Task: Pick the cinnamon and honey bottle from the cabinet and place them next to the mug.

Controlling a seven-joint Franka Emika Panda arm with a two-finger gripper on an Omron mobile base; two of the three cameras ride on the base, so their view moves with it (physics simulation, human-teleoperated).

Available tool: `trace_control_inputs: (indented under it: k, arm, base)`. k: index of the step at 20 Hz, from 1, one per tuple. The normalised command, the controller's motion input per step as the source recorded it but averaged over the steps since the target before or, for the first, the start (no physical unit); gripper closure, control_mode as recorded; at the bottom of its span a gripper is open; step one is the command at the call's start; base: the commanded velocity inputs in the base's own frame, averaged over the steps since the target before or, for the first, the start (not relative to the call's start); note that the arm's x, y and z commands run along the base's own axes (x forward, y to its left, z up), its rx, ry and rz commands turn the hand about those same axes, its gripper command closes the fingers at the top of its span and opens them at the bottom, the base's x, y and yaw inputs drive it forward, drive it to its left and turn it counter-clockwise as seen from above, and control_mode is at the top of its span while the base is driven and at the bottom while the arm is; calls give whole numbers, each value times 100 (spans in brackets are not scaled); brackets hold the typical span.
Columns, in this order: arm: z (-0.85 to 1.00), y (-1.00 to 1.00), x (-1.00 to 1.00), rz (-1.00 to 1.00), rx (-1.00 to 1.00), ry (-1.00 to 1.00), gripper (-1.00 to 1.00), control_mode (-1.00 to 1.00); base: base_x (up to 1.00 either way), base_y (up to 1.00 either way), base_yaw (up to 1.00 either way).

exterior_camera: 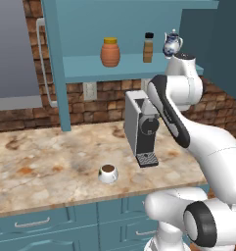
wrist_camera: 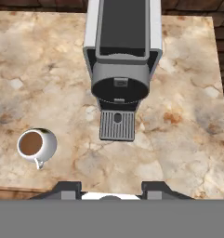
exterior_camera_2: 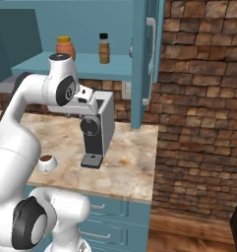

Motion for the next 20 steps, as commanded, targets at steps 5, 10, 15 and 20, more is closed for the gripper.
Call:
trace_control_inputs:
  k: [5,10,15,20]
  arm:
    - [-3,0,-17,0,0,1,-100,-100]
    - [0,-6,-81,-5,7,-17,-100,-100]
    - [34,-3,-94,-8,7,-33,-100,-100]
    - [72,-6,-65,-11,5,-26,-100,-100]
  base:
    - [0,0,0]
    - [0,0,0]
    - [0,0,0]
    - [0,0,0]
